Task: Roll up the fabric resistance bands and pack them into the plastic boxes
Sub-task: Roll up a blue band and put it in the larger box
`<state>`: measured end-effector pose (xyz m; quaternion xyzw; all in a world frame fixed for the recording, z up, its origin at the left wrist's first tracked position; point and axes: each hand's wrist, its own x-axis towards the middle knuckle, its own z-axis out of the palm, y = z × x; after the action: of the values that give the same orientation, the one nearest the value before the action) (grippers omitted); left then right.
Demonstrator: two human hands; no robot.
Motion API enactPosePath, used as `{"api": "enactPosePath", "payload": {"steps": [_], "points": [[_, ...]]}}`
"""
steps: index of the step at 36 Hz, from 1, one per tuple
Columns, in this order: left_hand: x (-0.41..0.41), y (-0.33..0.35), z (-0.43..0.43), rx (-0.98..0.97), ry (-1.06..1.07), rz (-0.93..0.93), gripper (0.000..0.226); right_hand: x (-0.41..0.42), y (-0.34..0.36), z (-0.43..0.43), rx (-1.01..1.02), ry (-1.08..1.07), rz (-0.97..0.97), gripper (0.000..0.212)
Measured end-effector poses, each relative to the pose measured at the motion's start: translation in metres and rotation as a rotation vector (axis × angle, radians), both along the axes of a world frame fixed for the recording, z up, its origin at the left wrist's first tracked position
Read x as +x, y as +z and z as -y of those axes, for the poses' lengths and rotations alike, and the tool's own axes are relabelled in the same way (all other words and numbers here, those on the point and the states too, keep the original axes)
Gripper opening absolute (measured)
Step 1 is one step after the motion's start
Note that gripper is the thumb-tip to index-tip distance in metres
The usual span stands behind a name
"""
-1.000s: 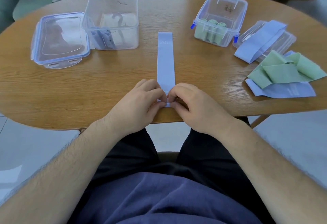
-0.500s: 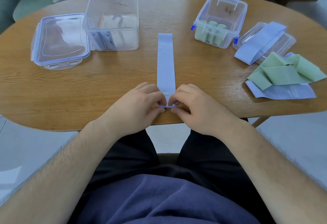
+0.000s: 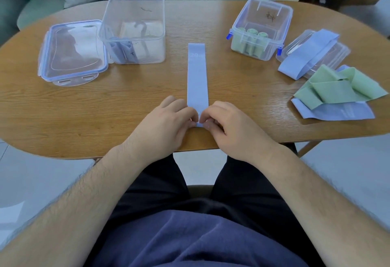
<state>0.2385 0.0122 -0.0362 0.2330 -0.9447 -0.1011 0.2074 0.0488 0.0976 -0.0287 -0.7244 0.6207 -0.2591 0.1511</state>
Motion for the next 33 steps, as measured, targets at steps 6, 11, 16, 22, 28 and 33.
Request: {"api": "enactPosePath", "payload": {"steps": [6, 11, 16, 22, 28, 33], "points": [[-0.004, 0.000, -0.001, -0.088, -0.012, -0.020, 0.016, 0.004, -0.006, 0.000, -0.139, -0.022, -0.107, 0.012], [-0.001, 0.001, -0.001, -0.049, -0.024, -0.022, 0.018, 0.003, -0.004, 0.000, -0.138, 0.027, -0.136, 0.012], [0.001, 0.002, 0.003, -0.022, -0.004, -0.006, 0.018, -0.005, 0.000, -0.002, -0.128, 0.021, -0.089, 0.014], [0.000, 0.002, 0.002, -0.056, -0.010, -0.041, 0.018, -0.006, -0.005, 0.002, -0.168, 0.004, -0.099, 0.010], [-0.001, -0.002, 0.003, -0.047, 0.034, -0.050, 0.020, -0.002, -0.011, 0.005, -0.182, -0.068, -0.087, 0.017], [-0.003, -0.002, 0.002, -0.034, 0.046, -0.047, 0.008, -0.003, -0.010, 0.004, -0.203, -0.073, -0.089, 0.014]]}}
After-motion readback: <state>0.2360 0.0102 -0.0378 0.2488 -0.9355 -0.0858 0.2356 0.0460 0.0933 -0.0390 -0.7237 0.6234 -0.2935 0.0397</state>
